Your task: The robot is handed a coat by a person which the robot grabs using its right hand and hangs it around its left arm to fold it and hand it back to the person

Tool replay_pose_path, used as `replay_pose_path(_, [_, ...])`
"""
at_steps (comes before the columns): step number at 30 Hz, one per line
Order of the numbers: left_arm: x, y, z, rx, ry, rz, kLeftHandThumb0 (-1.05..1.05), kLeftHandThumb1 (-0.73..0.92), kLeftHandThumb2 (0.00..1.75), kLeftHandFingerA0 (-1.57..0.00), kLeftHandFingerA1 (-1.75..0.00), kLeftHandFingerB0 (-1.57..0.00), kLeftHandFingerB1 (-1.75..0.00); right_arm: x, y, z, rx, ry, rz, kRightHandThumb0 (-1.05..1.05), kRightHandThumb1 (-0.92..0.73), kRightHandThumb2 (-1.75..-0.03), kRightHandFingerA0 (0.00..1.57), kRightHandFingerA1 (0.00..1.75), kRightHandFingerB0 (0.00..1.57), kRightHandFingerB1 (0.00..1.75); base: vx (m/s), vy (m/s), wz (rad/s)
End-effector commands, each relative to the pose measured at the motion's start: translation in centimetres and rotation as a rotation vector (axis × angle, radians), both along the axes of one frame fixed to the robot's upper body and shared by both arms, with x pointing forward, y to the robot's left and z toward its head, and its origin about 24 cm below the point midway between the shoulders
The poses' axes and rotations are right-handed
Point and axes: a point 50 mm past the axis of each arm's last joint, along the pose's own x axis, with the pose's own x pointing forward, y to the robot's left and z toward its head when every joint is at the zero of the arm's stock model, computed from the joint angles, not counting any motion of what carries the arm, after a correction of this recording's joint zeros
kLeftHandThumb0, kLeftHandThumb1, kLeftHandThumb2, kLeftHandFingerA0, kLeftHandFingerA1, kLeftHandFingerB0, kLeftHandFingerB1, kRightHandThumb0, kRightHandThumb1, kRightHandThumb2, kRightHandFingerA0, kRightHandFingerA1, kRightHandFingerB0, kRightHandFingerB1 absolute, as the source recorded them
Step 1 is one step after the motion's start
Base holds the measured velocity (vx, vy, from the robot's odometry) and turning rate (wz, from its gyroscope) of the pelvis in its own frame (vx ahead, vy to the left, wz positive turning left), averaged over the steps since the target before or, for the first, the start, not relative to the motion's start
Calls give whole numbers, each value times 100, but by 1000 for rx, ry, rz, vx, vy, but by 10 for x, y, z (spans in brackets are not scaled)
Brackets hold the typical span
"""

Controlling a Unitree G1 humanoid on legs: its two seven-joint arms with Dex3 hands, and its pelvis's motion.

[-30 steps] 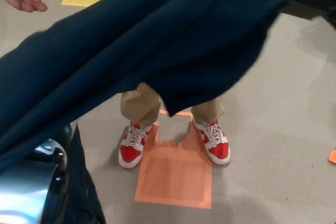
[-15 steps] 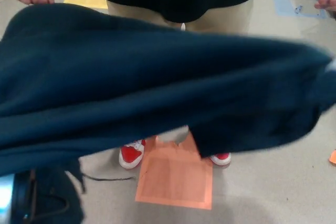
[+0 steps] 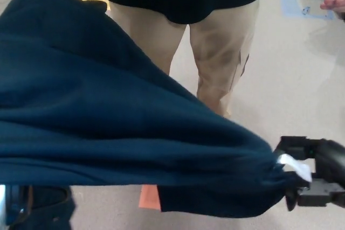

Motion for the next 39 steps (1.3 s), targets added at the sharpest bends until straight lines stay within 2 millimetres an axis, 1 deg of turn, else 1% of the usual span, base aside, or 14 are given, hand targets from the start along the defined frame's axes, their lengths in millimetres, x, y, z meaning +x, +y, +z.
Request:
replay_pose_path(1, [8,-12,54,24,-184,-124,-37,48,106,0,-48,0,-47,9,3,-22,-409,-126,118,-35,-82,-63,74,175,60,161,0,0,0])
replay_pose_path(2, [8,-15,56,14,-188,-135,-37,48,106,0,-48,0,-47,11,2,-27,-473,-116,144,-58,-77,-63,57,114,55,83,0,0,0])
replay_pose_path(3, [8,-18,58,10,-193,-145,-86,73,103,-5,-40,-1,-37,13,0,-28,-516,-74,206,-70,-63,-104,39,58,15,44,0,0,0])
replay_pose_path(5, [8,-22,61,22,-201,-176,-74,88,68,-12,-27,-11,-26,14,-4,-31,-569,-27,300,-100,-74,-106,0,5,0,0,0,0,0])
replay_pose_path(8, [8,-31,67,40,-223,-227,-73,89,68,-13,-27,-11,-25,24,-16,-30,-489,-39,224,-99,-72,-104,0,5,0,0,0,0,0])
replay_pose_path(9, [8,-35,69,31,-231,-246,-73,70,104,-5,-42,-4,-37,30,-22,-28,-380,-22,157,-97,-70,-101,0,4,0,0,0,0,0])
replay_pose_path(17, [5,-48,72,29,-244,-307,-72,88,66,-16,-28,-12,-27,42,-62,-19,59,39,-46,-87,-62,-90,0,0,0,0,0,0,0])
replay_pose_path(18, [5,-49,73,30,-245,-315,-76,72,103,-11,-44,-2,-39,42,-69,-16,141,32,-73,-86,-60,-88,0,0,0,0,0,0,0])
replay_pose_path(28, [0,-55,66,34,-239,-381,-73,70,105,-5,-42,-3,-34,37,-115,-10,520,-23,-245,-103,-74,-108,0,3,0,0,0,0,0])
replay_pose_path(29, [0,-55,66,31,-239,-382,-72,89,68,-13,-27,-9,-24,37,-116,-10,549,-23,-250,-89,-81,-64,0,0,0,0,0,0,0])
replay_pose_path(30, [-1,-55,65,28,-237,-383,-72,89,68,-13,-27,-10,-25,36,-120,-9,585,-28,-250,-97,-65,-99,0,0,0,0,0,0,0])
replay_pose_path(32, [-1,-52,66,37,-236,-380,-73,89,68,-13,-28,-10,-25,35,-123,-8,601,-37,-231,-97,-65,-100,0,0,0,0,0,0,0])
replay_pose_path(33, [-1,-52,65,32,-231,-375,-74,69,104,-5,-42,-4,-35,34,-127,-7,639,-30,-220,-97,-62,-97,0,0,0,0,0,0,0])
replay_pose_path(39, [-1,-50,66,41,-232,-376,-75,70,105,-5,-43,-2,-32,35,-131,0,621,-64,-216,-102,-74,-109,0,3,0,0,0,0,0])
